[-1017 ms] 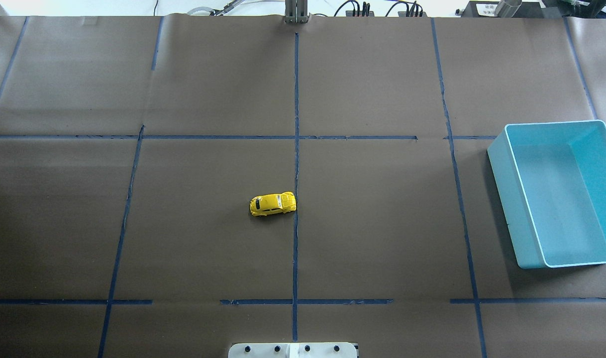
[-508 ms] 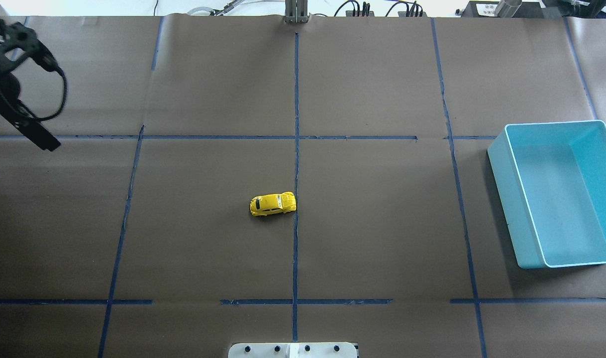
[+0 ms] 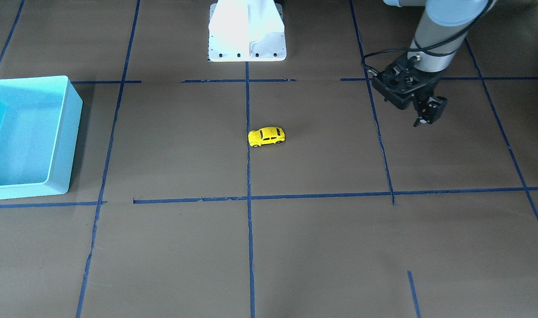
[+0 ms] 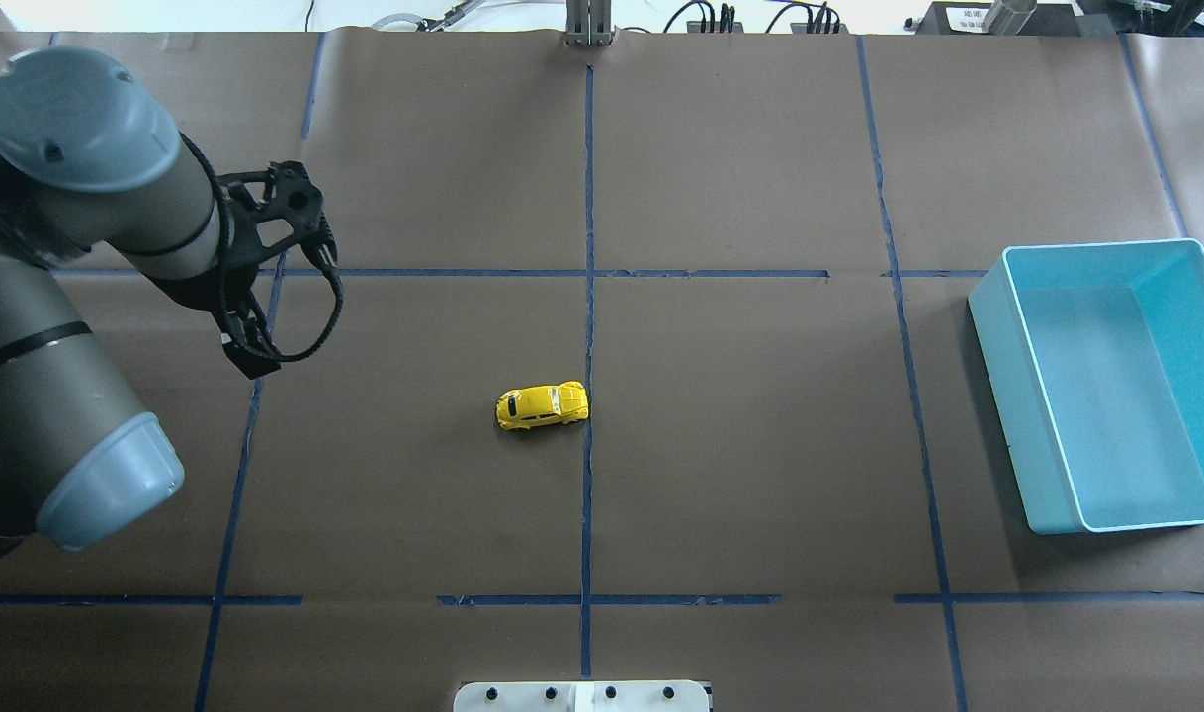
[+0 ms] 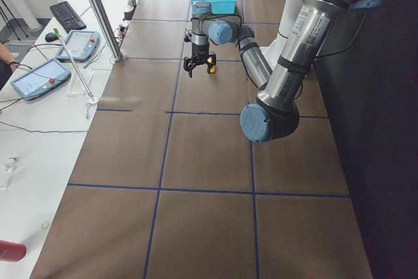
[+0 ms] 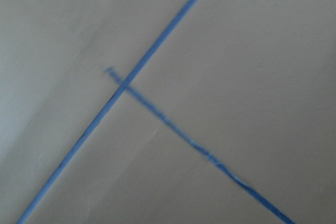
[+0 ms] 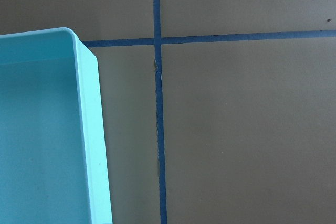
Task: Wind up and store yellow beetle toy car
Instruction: 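Move the left gripper over the yellow beetle toy car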
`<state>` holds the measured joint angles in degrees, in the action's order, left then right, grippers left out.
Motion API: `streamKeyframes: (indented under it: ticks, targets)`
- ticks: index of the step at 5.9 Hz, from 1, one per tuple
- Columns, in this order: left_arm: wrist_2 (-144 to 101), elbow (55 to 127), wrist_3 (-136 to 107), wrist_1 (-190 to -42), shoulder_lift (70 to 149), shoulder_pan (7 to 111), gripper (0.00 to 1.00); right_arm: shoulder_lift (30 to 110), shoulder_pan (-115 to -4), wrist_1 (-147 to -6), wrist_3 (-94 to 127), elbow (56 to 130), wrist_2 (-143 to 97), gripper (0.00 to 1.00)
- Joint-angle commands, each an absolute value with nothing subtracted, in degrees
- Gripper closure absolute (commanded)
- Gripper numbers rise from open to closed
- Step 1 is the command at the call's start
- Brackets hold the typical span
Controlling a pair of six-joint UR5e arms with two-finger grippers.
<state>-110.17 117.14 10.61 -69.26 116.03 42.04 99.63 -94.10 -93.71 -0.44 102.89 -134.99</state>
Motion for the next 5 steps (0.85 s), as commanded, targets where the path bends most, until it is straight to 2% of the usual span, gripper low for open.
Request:
streamKeyframes:
  ticks: [1,2,3,5]
  targets:
    - [-108.5,117.1,13.5,-70.5,118.7,36.3,0.0,99.7,-94.1,-93.8,-0.4,102.7,-135.0,0.0]
    - [-107.1,112.8,15.4,-70.6,121.8,31.8,0.0,99.7,-94.1,-93.7,-0.4,102.7,-135.0,0.0]
    - [-107.1,110.3,16.0,-72.2,122.8,31.6,0.0,99.7,-94.1,-93.7,-0.4,102.7,-135.0,0.0]
    - [-107.5,110.0,18.3,-74.0,123.2,31.2,0.0,99.9,-94.1,-93.8,-0.4,102.7,-134.8,0.0]
